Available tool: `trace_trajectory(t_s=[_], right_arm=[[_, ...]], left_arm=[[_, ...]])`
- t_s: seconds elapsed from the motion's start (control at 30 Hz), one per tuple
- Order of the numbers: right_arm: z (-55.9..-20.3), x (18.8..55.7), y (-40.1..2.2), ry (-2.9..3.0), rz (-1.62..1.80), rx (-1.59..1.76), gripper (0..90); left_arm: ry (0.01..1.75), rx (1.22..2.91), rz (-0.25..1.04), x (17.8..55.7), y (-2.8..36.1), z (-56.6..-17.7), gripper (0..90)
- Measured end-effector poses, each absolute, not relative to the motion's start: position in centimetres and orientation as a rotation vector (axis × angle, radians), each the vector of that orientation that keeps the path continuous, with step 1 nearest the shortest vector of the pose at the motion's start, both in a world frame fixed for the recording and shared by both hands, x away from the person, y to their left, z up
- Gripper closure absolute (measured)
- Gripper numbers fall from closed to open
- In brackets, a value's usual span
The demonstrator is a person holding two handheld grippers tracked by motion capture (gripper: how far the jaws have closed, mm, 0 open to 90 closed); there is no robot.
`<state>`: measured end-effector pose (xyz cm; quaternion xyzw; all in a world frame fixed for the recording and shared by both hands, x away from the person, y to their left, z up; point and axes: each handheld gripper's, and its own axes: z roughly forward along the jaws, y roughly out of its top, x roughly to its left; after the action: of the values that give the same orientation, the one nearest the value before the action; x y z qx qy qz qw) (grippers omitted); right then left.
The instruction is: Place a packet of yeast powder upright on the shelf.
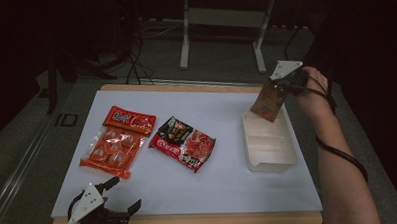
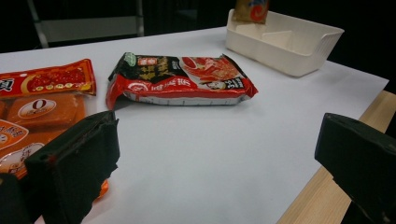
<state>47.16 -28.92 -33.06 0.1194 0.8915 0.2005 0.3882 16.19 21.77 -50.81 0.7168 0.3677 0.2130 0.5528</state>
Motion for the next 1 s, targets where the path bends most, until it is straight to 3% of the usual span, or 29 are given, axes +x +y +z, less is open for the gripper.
trace_trajectory(t_s=[0.57,1.0], right_arm=[[-34.5,47.3,-27.7,2.328,0.831,0.367,88.1],[-39.0,47.6,-28.8,2.383,0.882,0.504,87.1]], left_arm=[[0.870,1.699,0.496,16.2,21.8,-50.9,0.6],[0.861,1.701,0.496,16.2,21.7,-50.8,0.6]])
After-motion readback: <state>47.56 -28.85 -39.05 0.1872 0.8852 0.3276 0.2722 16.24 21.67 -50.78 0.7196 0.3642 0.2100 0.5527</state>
